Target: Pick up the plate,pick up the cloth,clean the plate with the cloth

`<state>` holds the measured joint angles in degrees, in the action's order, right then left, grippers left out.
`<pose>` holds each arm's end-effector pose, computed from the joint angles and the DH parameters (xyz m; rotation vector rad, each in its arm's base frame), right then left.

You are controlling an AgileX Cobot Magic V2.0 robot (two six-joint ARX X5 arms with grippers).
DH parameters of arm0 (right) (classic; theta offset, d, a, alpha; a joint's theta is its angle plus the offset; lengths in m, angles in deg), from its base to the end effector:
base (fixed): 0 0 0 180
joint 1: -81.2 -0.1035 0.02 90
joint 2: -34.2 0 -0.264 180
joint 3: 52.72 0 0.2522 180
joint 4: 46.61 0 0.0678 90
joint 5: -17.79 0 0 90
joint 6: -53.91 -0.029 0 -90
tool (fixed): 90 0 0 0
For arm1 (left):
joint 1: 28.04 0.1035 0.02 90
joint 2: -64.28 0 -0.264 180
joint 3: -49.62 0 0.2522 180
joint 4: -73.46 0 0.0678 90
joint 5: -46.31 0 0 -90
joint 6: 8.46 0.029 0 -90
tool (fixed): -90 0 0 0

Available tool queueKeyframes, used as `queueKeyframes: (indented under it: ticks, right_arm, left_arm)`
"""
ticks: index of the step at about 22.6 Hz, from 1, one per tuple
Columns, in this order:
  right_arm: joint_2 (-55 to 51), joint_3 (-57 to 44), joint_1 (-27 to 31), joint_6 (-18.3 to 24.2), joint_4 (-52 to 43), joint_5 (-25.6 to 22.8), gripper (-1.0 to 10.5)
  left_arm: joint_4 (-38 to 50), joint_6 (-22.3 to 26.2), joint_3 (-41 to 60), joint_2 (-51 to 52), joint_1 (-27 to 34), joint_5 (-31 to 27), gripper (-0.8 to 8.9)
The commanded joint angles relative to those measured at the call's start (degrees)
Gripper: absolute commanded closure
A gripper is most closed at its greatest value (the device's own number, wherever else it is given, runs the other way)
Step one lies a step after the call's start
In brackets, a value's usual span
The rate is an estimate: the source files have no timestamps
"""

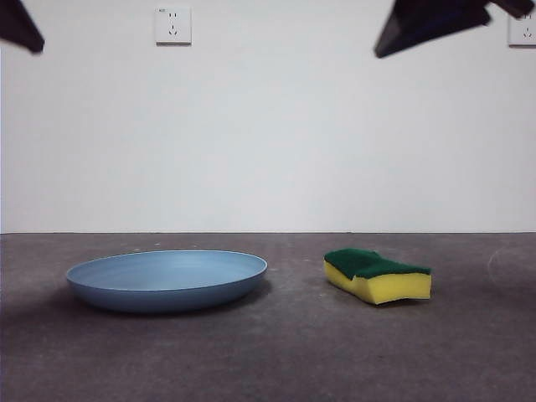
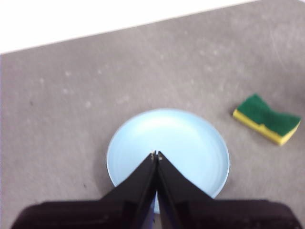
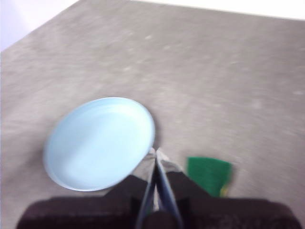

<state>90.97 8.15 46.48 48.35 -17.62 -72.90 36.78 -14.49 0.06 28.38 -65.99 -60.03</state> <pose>0.1767 0.1220 0.3016 -0.0412 0.4474 0.5630 0.1148 -0.0792 0.2805 0.0815 0.3783 -0.3522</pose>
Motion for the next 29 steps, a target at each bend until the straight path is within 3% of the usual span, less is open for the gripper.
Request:
queueKeyframes:
  ticks: [1, 4, 26, 29]
  right_arm:
    - [-5.27, -6.97, -2.12, -0.92, -5.05, -3.26, 9.6]
    - [-11.06, -13.53, -4.57, -1.27, -7.45, -4.24, 9.6]
    - [-12.22, -14.38, -4.72, -1.66, -4.42, -4.17, 9.5]
    - [-12.22, -14.38, -4.72, -1.68, -4.42, -4.17, 9.5]
  left_arm:
    - [5.77, -0.17, 5.44, 2.45, 1.44, 3.67, 8.23]
    - [15.02, -2.12, 11.50, 5.44, 4.04, 10.64, 8.23]
    - [14.78, -2.97, 12.31, 5.44, 5.01, 10.49, 8.14]
    - [12.11, 1.70, 12.26, 8.68, 7.10, 8.72, 8.14]
